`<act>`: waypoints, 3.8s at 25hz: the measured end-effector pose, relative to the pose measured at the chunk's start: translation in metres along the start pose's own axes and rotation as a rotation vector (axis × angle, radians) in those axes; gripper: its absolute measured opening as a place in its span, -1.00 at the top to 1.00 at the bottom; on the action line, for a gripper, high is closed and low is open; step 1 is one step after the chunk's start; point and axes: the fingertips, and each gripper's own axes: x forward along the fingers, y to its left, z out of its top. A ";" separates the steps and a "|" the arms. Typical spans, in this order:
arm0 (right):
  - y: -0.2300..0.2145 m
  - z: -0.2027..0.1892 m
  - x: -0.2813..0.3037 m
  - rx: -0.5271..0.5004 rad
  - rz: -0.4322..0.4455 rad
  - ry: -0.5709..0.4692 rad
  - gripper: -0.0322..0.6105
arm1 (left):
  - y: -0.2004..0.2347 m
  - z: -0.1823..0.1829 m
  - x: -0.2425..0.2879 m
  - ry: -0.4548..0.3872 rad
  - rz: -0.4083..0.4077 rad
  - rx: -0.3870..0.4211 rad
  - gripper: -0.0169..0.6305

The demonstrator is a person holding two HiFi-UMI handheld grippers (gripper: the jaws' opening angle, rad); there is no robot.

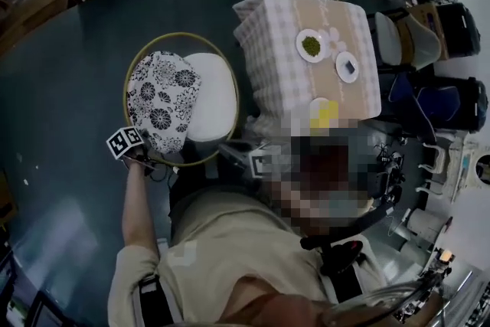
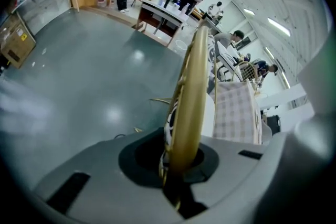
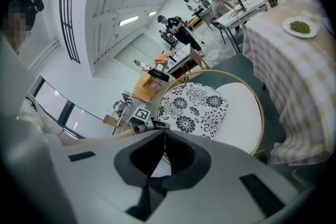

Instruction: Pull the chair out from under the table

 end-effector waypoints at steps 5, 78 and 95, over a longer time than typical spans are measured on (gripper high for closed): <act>0.005 0.006 0.007 -0.014 0.012 0.009 0.86 | 0.019 0.014 -0.010 -0.028 0.009 -0.058 0.85; 0.020 -0.022 0.031 0.003 -0.026 -0.008 0.86 | 0.075 0.048 -0.039 -0.195 -0.001 -0.121 0.83; 0.009 -0.023 0.024 0.017 -0.040 -0.017 0.86 | 0.115 0.064 -0.061 -0.249 0.036 -0.138 0.83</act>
